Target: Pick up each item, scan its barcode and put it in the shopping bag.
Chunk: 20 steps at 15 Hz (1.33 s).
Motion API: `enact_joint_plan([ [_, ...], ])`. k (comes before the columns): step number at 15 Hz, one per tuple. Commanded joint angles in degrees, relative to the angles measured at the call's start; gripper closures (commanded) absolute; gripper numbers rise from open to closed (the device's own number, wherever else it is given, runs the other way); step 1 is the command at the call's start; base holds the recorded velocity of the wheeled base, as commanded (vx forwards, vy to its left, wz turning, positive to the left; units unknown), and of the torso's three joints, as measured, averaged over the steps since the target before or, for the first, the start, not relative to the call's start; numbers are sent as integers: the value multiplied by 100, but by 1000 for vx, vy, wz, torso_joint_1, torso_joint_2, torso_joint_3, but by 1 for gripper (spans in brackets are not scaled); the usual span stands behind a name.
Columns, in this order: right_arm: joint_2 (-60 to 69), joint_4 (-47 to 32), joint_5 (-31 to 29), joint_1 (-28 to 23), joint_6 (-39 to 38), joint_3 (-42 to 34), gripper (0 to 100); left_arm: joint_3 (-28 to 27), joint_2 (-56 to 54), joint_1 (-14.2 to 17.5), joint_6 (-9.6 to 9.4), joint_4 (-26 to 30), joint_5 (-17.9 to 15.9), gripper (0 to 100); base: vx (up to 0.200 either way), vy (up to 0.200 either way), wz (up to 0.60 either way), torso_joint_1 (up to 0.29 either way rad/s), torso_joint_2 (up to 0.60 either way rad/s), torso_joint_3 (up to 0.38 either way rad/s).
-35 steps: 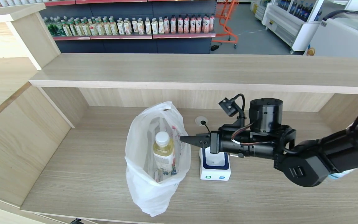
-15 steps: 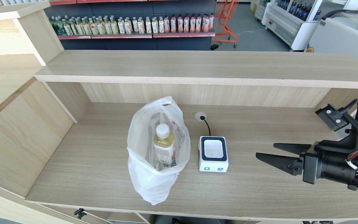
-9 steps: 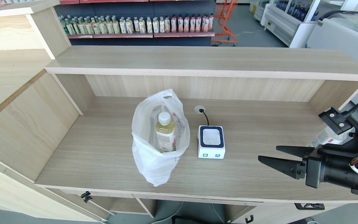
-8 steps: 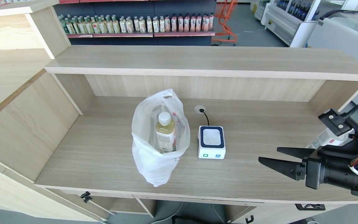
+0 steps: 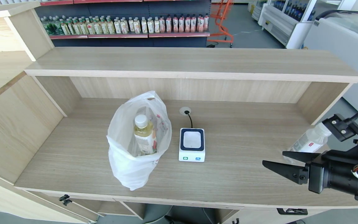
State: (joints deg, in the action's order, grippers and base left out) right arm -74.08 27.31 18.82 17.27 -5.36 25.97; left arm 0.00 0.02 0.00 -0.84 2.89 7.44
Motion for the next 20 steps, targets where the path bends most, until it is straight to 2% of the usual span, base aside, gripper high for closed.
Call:
enact_joint_plan([
  [1, -1, 3, -72, -22, 0, -39, 0, 0, 6, 0, 5, 1, 3, 0, 0, -200, 0, 2, 2, 2],
  [3, -19, 3, -221, -31, 0, -92, 0, 0, 6, 0, 5, 1, 3, 0, 0, -200, 0, 0, 5, -2],
  [6, -45, -15, -748, -31, 9, -206, 0, 0, 6, 0, 5, 1, 3, 0, 0, -200, 0, 2, 6, 2],
  [9, -10, -446, -1706, -31, 27, -215, 0, 0, 6, 0, 14, 1, 3, 0, 0, -200, 0, 2, 1, 4],
  [11, -36, -665, -2330, -31, 35, -215, 0, 0, -2, 0, 5, 1, 3, 0, 0, 0, 0, 0, 0, 0],
  [13, -98, -718, -2603, -31, 53, -224, 0, 0, -2, 0, 5, 1, 3, 0, 0, 0, 0, 0, 0, 0],
  [15, -335, -700, -3095, -181, 413, -224, 0, 0, -2, 0, 5, 1, 3, 0, 0, 0, 0, 0, 0, 0],
  [17, -687, -533, -3280, -216, 563, -215, 0, 0, 6, 0, 5, 1, 3, 0, 0, 0, 0, 0, 0, 0],
  [20, -1601, 820, -3262, -110, 536, -303, 0, 0, 6, 0, 5, 1, 3, 0, 0, 0, 0, 0, 0, 0],
])
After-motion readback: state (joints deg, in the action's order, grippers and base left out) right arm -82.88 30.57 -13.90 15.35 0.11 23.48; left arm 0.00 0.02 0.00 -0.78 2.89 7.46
